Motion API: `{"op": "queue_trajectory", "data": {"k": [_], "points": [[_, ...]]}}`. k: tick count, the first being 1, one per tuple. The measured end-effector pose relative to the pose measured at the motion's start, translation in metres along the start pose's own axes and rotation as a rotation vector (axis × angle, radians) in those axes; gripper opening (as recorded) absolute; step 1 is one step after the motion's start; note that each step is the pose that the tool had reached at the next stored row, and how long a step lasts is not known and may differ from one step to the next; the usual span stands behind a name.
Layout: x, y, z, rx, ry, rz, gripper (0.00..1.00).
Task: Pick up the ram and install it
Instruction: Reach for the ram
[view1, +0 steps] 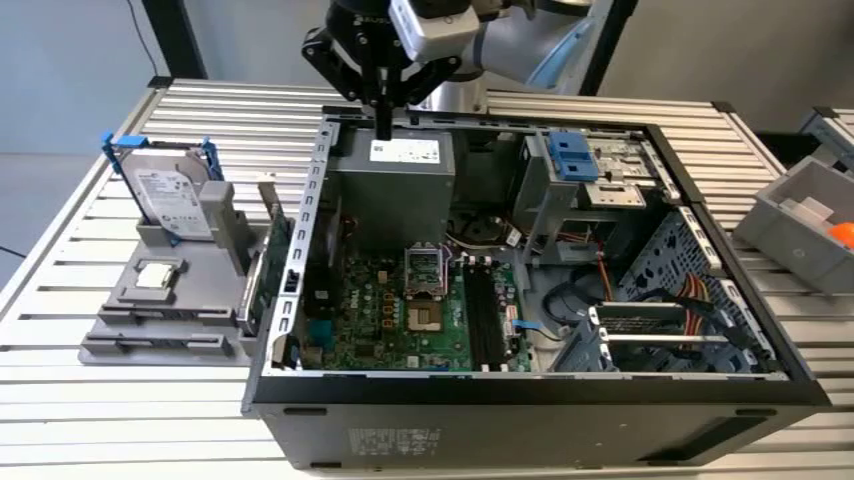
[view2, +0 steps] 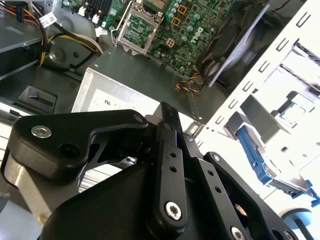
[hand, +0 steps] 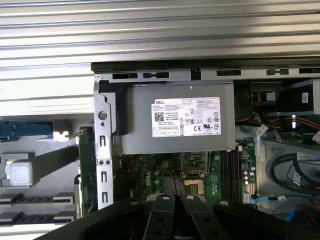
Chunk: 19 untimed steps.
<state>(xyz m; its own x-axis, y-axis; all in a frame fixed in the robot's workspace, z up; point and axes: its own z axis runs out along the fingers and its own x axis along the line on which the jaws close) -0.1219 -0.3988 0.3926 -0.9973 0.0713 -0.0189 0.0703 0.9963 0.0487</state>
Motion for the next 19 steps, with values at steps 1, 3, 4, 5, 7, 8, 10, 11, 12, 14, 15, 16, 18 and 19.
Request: {"op": "queue_trajectory", "data": {"k": [1, 3, 4, 5, 7, 8, 10, 11, 12, 14, 15, 16, 18, 19], "points": [[0.0004, 0.0, 0.0, 0.0, 0.0003, 0.0, 0.0], [0.0015, -0.0001, 0.0, 0.0001, 0.0013, 0.0, 0.0], [0.0022, -0.0002, 0.0, 0.0001, 0.0022, 0.0, 0.0], [0.0028, -0.0002, -0.0001, 0.0002, 0.0028, 0.0, 0.0], [0.0043, -0.0003, -0.0001, 0.0002, 0.0031, 0.0, 0.0], [0.0053, -0.0004, -0.0001, 0.0003, 0.0032, 0.0, 0.0], [0.0063, -0.0004, -0.0001, 0.0002, 0.0035, 0.0, 0.0], [0.0065, -0.0004, -0.0001, 0.0003, 0.0037, 0.0, 0.0], [0.0068, -0.0005, -0.0001, 0.0003, 0.0038, 0.0, 0.0], [0.0074, -0.0005, -0.0001, 0.0002, 0.0038, 0.0, 0.0], [0.0078, -0.0006, -0.0001, 0.0002, 0.0038, 0.0, 0.0], [0.0083, -0.0006, -0.0002, 0.0003, 0.0038, 0.0, 0.0], [0.0102, -0.0008, -0.0002, 0.0002, 0.0038, 0.0, 0.0], [0.0112, -0.0008, -0.0002, 0.0003, 0.0038, 0.0, 0.0]]}}
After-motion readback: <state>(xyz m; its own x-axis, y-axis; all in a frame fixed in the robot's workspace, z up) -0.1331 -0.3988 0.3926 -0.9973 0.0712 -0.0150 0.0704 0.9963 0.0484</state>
